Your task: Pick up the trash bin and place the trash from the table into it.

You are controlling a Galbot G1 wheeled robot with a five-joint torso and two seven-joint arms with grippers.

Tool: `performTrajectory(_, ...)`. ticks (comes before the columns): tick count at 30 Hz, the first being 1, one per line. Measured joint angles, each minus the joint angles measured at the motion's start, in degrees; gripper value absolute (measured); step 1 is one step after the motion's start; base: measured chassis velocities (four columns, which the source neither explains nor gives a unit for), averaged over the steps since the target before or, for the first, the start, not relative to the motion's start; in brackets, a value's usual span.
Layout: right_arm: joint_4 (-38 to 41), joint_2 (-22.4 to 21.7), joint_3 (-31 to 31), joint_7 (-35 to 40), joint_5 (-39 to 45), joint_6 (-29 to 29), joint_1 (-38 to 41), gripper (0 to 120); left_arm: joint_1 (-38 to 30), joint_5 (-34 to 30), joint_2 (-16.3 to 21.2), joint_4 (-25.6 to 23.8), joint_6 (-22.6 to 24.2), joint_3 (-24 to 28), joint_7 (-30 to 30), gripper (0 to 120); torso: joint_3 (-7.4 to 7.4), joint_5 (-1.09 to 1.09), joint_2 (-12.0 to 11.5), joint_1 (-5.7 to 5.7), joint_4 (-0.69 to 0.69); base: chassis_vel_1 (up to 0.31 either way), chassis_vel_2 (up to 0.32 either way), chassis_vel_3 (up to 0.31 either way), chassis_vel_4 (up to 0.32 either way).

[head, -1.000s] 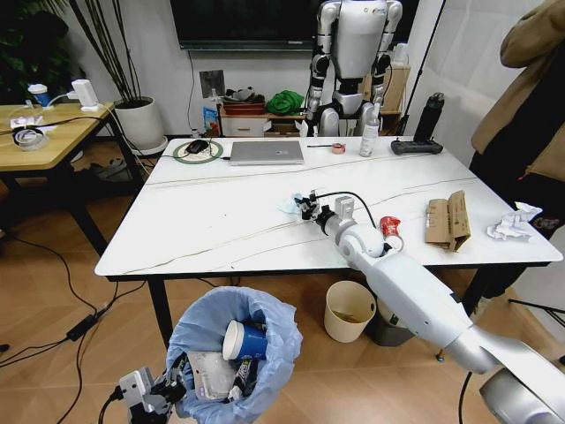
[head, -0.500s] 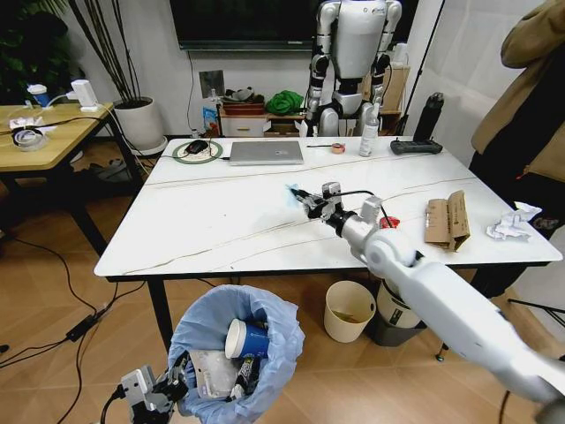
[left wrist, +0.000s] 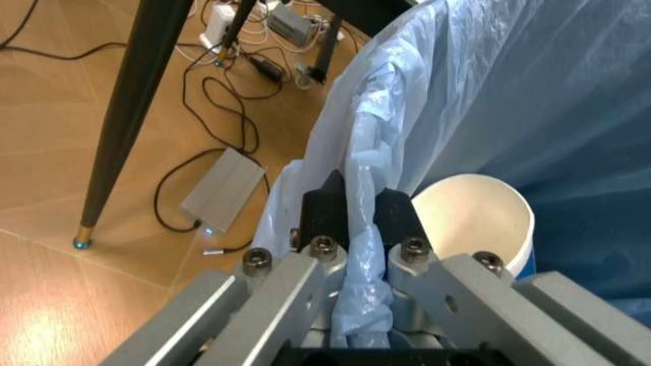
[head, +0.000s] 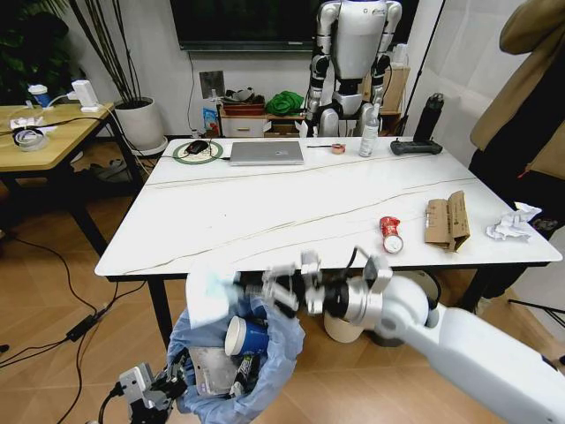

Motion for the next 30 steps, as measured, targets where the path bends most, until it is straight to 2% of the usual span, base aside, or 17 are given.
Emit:
performTrajectory(2,-0.48,0.00,-0.14,-0.07,-0.69,0.23,-0.05,0,0.00,-0.04,-0.01,-0.06,0.02,0.01,-0.01,0,0.00,0.00,0.00,0.00,0.00,0.000,0.000,0.000,0.000)
performTrajectory(15,-2.27,-0.04,2.61,1.36,-1.57,0.47,-1.00,50,-0.67,-0.27,0.60,0.07,0.14,0.42,-0.12,0,0.00,0.00,0.00,0.01,0.00,0.000,0.000,0.000,0.000)
performTrajectory(20,-2.76,0.00,5.66,2.59,-1.13,0.35,-1.23,62,-0.85,-0.28,0.82,0.46,0.14,0.54,-0.14,0,0.01,-0.02,0.00,0.01,0.00,0.000,0.000,0.000,0.000)
performTrajectory(21,-3.03,-0.01,7.90,4.11,-0.87,-0.13,-1.73,71,-1.05,-0.27,1.03,0.85,0.14,0.57,-0.14,0,0.01,0.01,0.00,0.01,0.00,0.000,0.000,0.000,0.000)
performTrajectory(22,-3.20,-0.09,10.66,6.79,-0.38,-0.69,-2.50,77,-1.30,-0.32,1.21,1.15,0.14,0.61,-0.14,0,0.01,0.00,0.00,0.01,0.03,0.000,0.000,0.000,0.000)
performTrajectory(23,-3.54,-0.37,13.50,10.37,0.03,-1.32,-3.39,79,-1.49,-0.50,1.48,1.37,0.14,0.63,-0.16,0,0.01,0.02,-0.01,0.01,0.01,0.000,0.000,0.000,0.000)
performTrajectory(24,-3.54,-0.37,13.50,10.37,0.03,-1.32,-3.39,79,-1.49,-0.50,1.48,1.37,0.14,0.63,-0.16,0,0.01,0.02,-0.01,0.01,0.01,0.000,0.000,0.000,0.000)
performTrajectory(28,-4.45,-2.68,24.68,25.52,-2.59,-3.56,-9.40,96,-2.21,-0.96,2.46,1.86,0.19,0.75,-0.53,0,0.01,0.00,-0.02,0.01,-0.01,0.000,0.000,0.000,0.000)
performTrajectory(29,-4.58,-3.04,26.56,28.43,-3.33,-3.97,-10.75,98,-2.27,-0.98,2.68,1.91,0.20,0.81,-0.60,0,0.01,0.02,-0.02,0.01,-0.03,0.000,0.000,0.000,0.000)
performTrajectory(30,-4.58,-3.04,26.56,28.43,-3.33,-3.97,-10.75,98,-2.27,-0.98,2.68,1.91,0.20,0.81,-0.60,0,0.01,0.02,-0.02,0.01,-0.03,0.000,0.000,0.000,0.000)
